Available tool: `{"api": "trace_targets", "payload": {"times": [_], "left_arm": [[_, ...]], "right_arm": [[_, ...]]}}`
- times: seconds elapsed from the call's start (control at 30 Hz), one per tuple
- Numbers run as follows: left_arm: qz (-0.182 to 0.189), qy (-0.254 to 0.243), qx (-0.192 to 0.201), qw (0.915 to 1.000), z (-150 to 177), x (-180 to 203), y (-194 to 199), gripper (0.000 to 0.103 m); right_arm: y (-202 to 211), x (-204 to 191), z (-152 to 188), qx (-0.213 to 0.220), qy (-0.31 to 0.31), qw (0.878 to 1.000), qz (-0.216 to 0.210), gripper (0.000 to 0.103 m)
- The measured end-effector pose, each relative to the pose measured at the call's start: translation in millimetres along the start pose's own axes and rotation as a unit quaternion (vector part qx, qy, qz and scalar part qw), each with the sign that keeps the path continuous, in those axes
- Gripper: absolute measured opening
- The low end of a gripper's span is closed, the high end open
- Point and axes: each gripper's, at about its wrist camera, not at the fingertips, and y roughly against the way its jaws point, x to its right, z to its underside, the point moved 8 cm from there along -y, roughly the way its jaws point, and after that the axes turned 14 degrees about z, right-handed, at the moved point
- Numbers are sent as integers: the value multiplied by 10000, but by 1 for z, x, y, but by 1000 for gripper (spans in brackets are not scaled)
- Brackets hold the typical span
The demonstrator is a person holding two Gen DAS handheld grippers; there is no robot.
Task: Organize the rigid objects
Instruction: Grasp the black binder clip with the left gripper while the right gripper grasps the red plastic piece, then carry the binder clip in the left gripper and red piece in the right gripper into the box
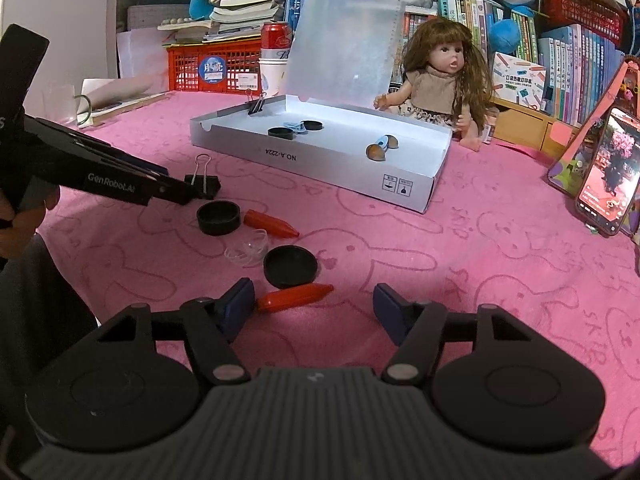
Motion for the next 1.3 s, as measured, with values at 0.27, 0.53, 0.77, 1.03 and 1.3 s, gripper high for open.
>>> {"api": "trace_targets", "payload": {"times": [0.27,0.53,0.77,1.03,1.3], "left_arm": [[128,140,155,9997,-6,-4,8,51],[222,107,75,9997,-12,14,-11,48],[104,135,56,9998,-10,15,-18,30],[179,160,110,9997,-13,17,-8,30],[170,142,249,9994,-25,21,3,30]], "right_arm": [[-1,0,-1,2,0,10000,26,77],[-1,-1,0,16,-28,10000,8,75],[2,-5,-1,34,-31,9999,-131,48],[4,-12,-3,70,10,10000,-57,47],[9,1,-22,71,-269,9987,416,47]]}}
